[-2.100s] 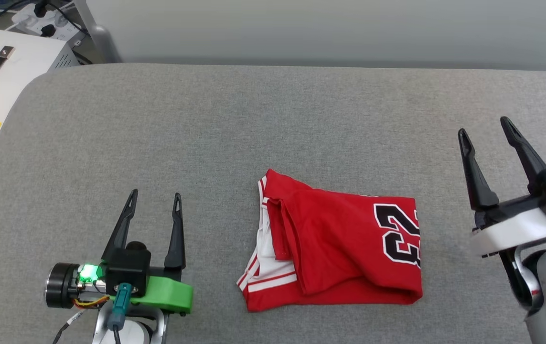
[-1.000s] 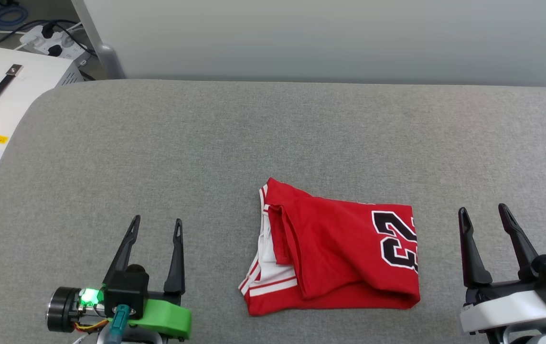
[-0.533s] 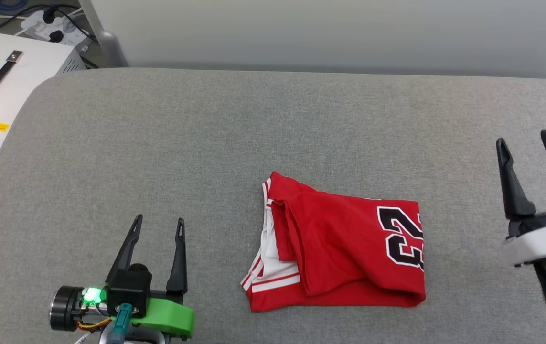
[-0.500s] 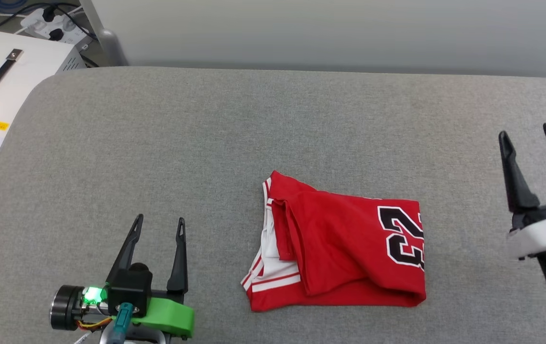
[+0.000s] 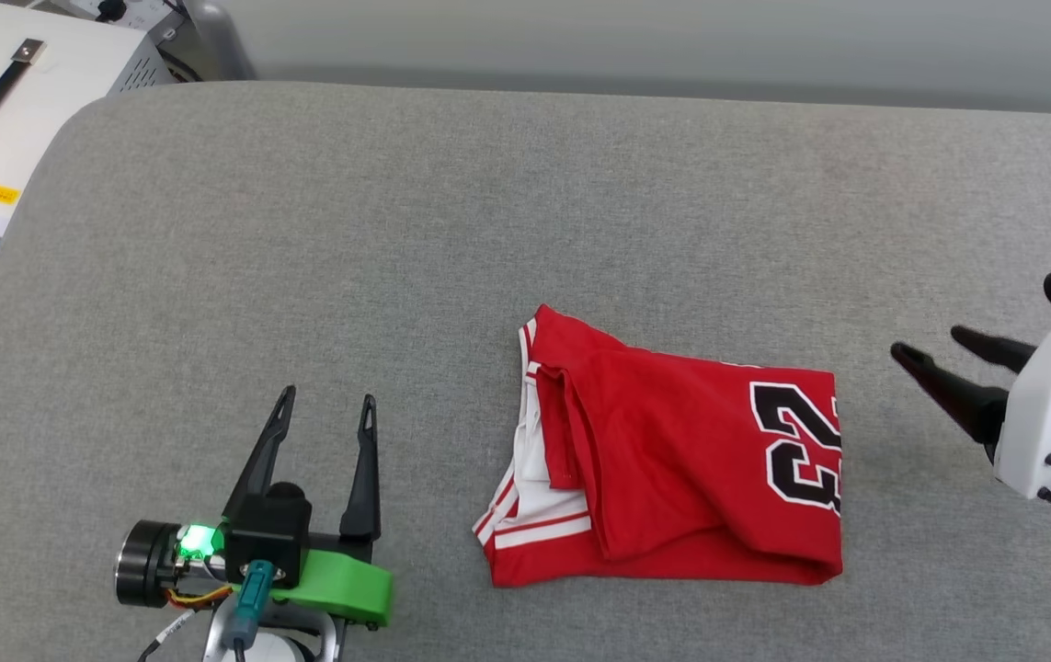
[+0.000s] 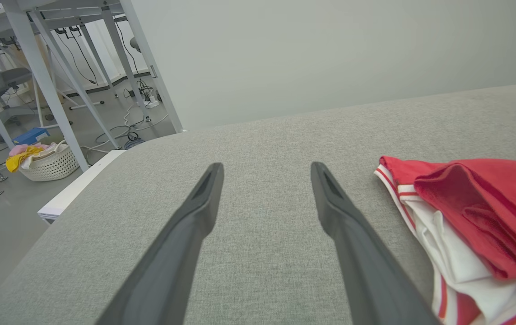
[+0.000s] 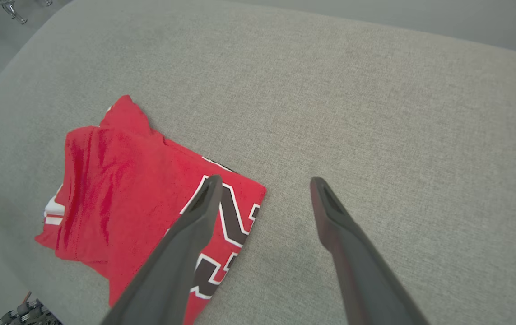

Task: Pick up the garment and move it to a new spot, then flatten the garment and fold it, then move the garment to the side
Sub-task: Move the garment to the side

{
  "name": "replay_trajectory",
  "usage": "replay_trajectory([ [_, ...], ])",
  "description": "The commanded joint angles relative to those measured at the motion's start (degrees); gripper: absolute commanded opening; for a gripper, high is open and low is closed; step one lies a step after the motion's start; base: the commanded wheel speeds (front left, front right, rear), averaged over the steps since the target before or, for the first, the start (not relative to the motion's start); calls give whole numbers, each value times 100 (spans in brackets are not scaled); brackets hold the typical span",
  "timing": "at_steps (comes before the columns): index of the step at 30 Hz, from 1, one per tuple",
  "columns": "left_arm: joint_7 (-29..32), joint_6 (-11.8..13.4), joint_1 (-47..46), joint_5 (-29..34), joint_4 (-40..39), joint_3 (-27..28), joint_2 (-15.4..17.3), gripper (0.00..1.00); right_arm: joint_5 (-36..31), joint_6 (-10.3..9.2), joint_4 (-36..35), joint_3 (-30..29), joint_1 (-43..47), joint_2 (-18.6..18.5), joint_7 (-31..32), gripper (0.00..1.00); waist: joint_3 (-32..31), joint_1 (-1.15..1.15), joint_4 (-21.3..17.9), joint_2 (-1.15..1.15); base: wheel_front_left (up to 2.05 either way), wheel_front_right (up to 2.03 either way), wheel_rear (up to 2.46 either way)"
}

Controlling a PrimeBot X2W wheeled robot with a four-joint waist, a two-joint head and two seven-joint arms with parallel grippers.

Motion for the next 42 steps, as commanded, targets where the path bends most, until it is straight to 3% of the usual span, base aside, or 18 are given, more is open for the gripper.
replay_trajectory([
  [1,-34,-28,-148,51,-2,-25,-45,100,257,-1,24,66,42,-78,295,100,115,0,73,0,0,0,0],
  [9,-34,-52,-348,58,-10,-153,-166,100,872,-1,234,150,358,-46,1027,100,479,0,314,0,0,0,0],
  [22,-34,-78,-634,64,27,-261,-268,100,952,-1,776,819,422,362,952,100,964,0,597,0,0,0,0],
  [27,-34,-63,-649,65,49,-262,-280,100,959,-1,809,1029,401,299,732,100,977,0,600,0,0,0,0],
  [28,-34,-61,-650,64,57,-260,-280,100,938,-1,807,1057,376,256,654,16,966,0,591,0,0,0,0],
  [29,-34,-60,-649,64,64,-259,-280,100,917,-1,800,1073,355,222,574,0,954,0,582,0,0,0,0],
  [34,-34,-57,-590,64,120,-260,-266,100,888,-1,629,1111,240,6,-45,0,762,0,459,0,0,0,0],
  [42,-34,-21,-452,56,120,-223,-231,100,833,-1,165,1171,125,-320,-393,0,546,0,74,0,0,0,0],
])
